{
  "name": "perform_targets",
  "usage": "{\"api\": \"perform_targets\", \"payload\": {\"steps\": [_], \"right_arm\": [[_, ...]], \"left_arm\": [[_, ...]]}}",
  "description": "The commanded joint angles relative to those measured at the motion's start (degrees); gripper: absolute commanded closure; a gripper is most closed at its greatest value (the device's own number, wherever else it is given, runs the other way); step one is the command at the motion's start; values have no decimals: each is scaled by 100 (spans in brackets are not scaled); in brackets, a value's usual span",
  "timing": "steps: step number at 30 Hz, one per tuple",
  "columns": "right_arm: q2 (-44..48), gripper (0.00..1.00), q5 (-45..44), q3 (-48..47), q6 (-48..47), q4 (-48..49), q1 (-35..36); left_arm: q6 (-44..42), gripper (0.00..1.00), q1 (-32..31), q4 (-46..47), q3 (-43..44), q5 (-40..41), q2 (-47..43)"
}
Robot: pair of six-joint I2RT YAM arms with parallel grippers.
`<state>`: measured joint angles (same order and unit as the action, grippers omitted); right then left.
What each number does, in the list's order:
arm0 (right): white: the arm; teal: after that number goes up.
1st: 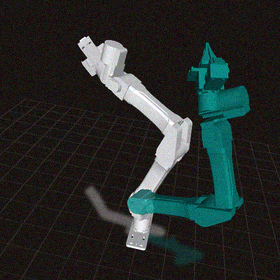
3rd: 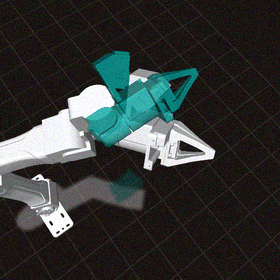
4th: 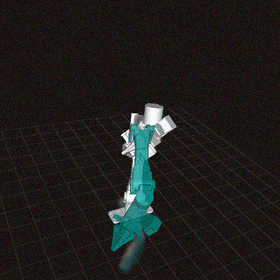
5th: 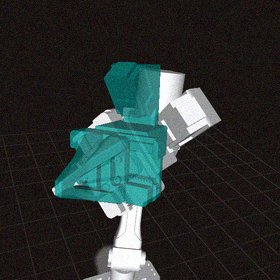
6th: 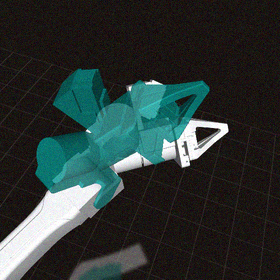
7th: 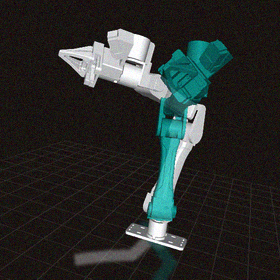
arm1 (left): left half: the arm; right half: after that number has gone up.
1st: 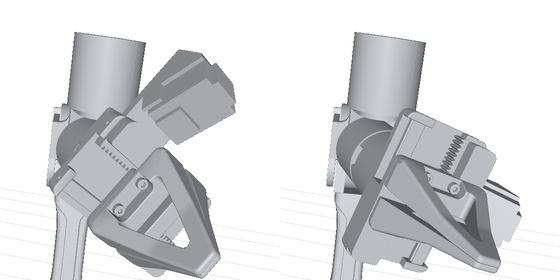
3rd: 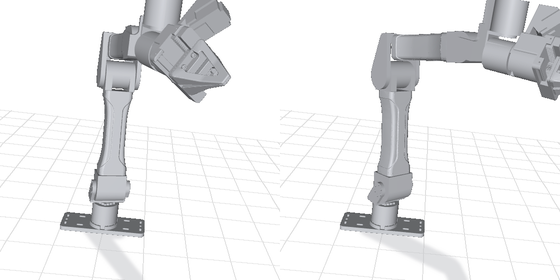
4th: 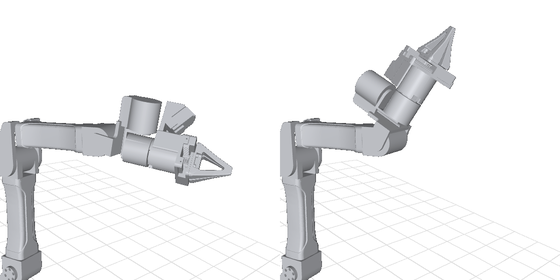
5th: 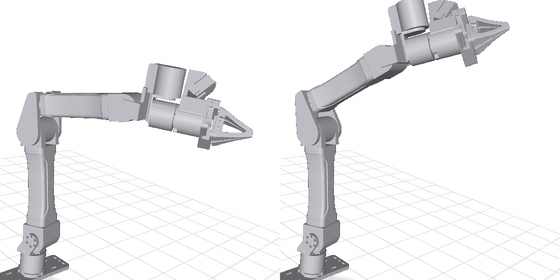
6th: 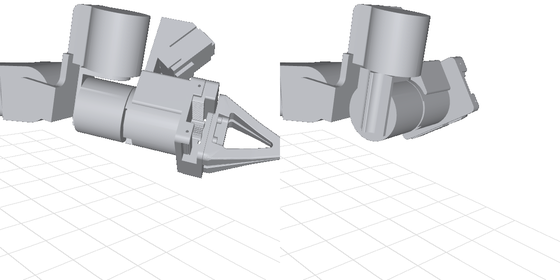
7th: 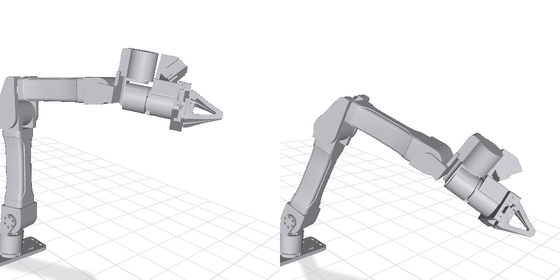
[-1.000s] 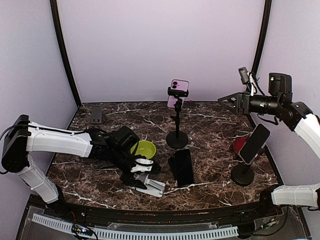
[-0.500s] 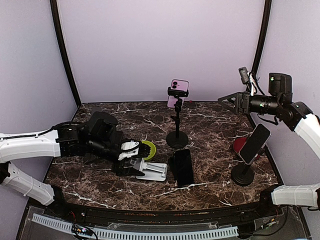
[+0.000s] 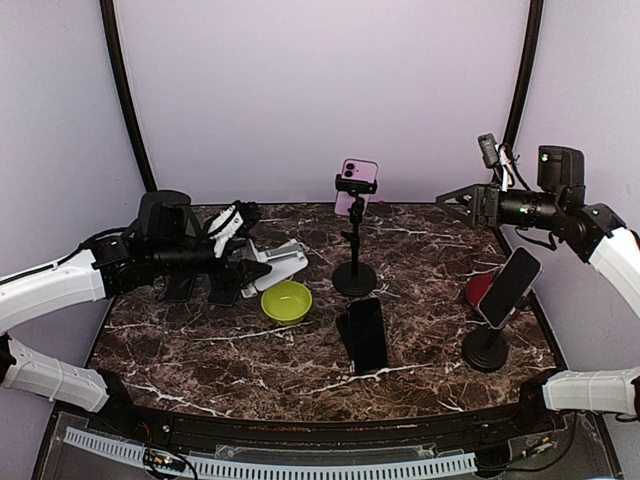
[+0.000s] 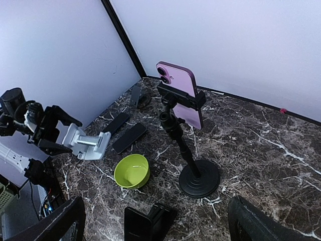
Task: Remove the phone from the phone stand
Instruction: Place the phone stand at the center of the board.
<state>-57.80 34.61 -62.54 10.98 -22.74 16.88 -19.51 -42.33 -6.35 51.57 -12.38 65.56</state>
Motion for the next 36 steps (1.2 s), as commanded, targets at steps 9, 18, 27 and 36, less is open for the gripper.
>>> {"api": "perform_targets", "payload": {"steps": [9, 18, 27, 36], "right_arm": [[151, 1, -64, -20, -78, 155, 51], [179, 1, -91, 25, -88, 151, 43], [109, 1, -77, 46, -62, 198, 46], [58, 1, -77, 77, -51, 221, 50]], "left_arm": [[1938, 91, 1046, 603, 939, 1480, 1189], [2906, 89, 1500, 771, 1672, 2433, 2292], [3312, 93, 2017, 383, 2755, 2379, 3623], [3494, 93, 2273, 239, 3504, 2312, 4610]]}}
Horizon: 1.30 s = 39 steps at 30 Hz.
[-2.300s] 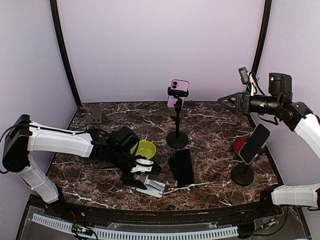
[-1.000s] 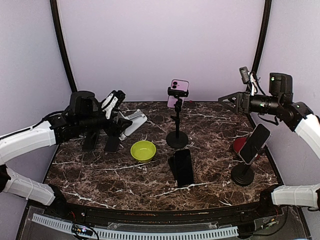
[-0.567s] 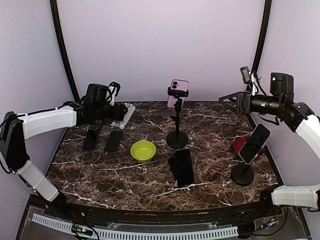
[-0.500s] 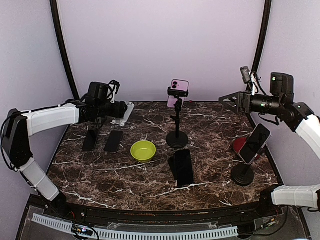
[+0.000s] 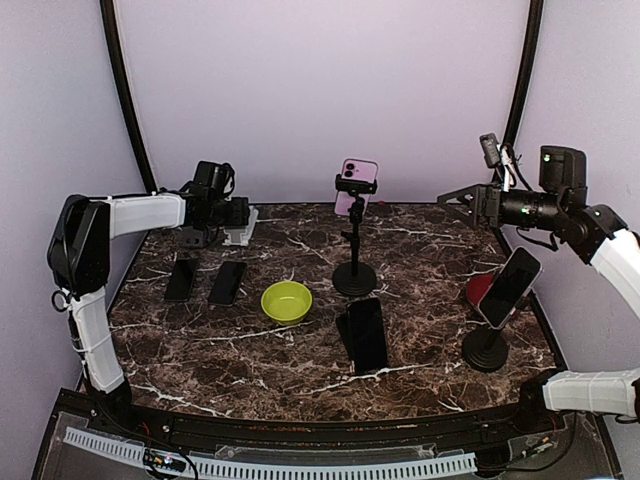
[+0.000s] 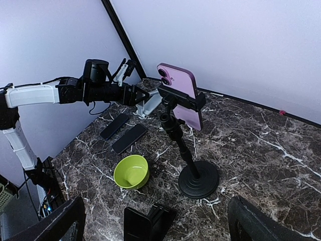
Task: Remove the phone from the phone stand
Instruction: Place the phone stand at the center of the board.
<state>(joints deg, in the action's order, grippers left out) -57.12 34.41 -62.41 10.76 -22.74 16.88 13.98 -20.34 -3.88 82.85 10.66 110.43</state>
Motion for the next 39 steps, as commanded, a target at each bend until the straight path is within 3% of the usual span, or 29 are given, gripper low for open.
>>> {"api": "perform_targets", "payload": {"steps": [1, 31, 39], "right_arm": [[-17, 1, -64, 66, -30, 222, 48], [-219, 1, -145, 56, -54, 210, 47], [-256, 1, -69, 55, -31, 275, 45]], "left_arm": [[144, 93, 87, -28, 433, 34, 200], [61, 86, 345, -174, 1300, 23, 1441], [46, 54, 342, -283, 1326, -51, 1465]]}}
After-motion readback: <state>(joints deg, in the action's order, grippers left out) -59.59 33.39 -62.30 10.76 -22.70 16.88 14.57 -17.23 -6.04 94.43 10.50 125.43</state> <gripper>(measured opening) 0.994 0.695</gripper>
